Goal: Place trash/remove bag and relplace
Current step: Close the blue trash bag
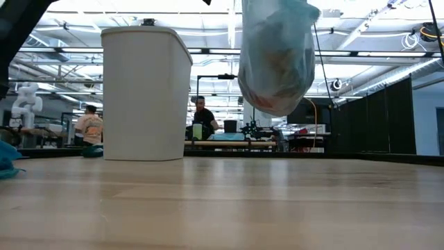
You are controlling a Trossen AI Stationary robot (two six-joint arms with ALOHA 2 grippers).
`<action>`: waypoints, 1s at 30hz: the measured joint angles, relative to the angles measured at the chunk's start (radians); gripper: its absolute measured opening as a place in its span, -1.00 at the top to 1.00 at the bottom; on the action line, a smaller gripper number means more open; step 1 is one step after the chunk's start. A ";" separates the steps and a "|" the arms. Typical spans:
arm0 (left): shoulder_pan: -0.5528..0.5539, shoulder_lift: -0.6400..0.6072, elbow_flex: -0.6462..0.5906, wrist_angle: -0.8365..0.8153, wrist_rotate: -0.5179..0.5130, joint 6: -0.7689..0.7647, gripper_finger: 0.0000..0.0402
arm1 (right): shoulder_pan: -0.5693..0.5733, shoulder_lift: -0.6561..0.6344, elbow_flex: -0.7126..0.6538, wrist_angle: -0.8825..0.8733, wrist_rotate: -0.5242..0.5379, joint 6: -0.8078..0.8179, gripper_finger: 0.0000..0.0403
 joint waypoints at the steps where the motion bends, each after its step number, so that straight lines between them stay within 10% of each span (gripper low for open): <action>1: 0.000 0.003 0.000 -0.002 0.000 0.000 -0.44 | 0.000 0.000 0.000 0.001 0.000 0.001 1.00; 30: 0.017 -0.014 -0.003 -0.058 -0.033 0.026 -0.42 | 0.001 -0.001 0.069 -0.152 -0.002 -0.050 1.00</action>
